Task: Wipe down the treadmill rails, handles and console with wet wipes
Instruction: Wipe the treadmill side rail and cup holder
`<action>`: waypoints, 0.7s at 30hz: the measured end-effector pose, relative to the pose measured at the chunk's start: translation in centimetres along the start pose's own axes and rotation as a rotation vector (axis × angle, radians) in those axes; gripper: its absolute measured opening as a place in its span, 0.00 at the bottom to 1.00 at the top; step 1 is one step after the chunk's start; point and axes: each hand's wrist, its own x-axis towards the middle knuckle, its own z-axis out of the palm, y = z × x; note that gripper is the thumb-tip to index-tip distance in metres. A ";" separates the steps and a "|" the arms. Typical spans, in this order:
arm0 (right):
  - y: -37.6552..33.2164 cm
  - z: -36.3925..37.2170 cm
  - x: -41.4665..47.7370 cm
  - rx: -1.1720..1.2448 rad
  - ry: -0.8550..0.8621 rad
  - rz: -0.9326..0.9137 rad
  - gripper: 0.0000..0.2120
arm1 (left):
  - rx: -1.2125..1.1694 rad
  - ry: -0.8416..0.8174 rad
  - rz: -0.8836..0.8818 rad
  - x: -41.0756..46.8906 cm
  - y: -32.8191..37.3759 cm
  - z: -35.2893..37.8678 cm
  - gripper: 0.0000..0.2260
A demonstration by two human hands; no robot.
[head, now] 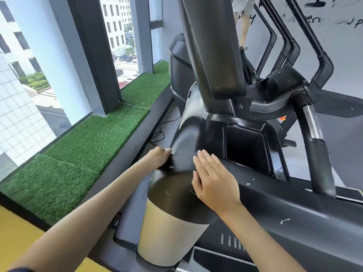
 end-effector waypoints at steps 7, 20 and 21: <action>0.0 -0.1 0.0 0.008 0.007 0.002 0.21 | -0.004 0.112 0.315 -3.9 4.0 -0.4 0.09; 0.1 -0.1 0.0 0.011 0.003 0.000 0.19 | -0.128 -0.022 0.499 -3.4 4.3 -0.4 0.11; 0.1 -0.1 0.0 0.005 0.007 0.001 0.19 | -0.067 -0.017 0.554 -3.4 4.3 -0.3 0.11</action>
